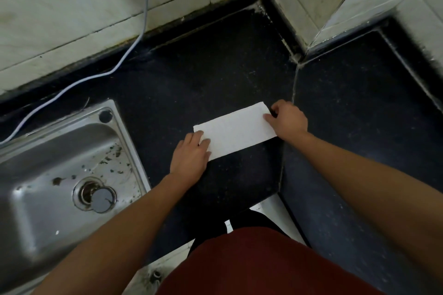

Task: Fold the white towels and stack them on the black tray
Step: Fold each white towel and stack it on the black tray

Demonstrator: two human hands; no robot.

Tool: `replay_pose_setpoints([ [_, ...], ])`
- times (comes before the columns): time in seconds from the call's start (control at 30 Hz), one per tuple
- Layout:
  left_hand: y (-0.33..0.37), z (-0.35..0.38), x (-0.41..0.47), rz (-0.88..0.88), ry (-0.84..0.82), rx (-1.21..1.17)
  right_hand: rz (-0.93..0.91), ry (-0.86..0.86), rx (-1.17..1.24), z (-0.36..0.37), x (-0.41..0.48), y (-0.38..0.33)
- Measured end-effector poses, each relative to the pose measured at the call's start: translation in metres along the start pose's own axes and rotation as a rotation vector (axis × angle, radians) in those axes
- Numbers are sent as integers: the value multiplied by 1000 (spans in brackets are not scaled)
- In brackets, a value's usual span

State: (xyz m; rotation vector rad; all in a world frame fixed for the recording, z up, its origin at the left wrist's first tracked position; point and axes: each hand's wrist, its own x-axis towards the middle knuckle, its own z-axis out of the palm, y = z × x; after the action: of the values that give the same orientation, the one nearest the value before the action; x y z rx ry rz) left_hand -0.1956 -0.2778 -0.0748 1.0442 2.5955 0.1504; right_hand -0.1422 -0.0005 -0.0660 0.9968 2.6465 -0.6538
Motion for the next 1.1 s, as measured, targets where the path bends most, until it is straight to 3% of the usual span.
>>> replay_pose_setpoints([
  [0.1,0,-3,5,-81,-161,51,125,-74,-53,-2,8,-8],
  [0.33,1,-4,6,-92,-179,47,301,-217,248,-9,19,-13],
  [0.57,-15,-14,-3,-166,-16,-70,39,-195,235,-30,-2,-36],
  [0.7,-34,-20,-18,-283,31,-98,-87,-288,241,-21,-21,-72],
  [0.87,-46,-22,-44,-365,51,-154,-185,-397,150,20,-40,-120],
  [1.1,-55,-20,-74,-417,47,-205,-213,-403,22,66,-43,-149],
])
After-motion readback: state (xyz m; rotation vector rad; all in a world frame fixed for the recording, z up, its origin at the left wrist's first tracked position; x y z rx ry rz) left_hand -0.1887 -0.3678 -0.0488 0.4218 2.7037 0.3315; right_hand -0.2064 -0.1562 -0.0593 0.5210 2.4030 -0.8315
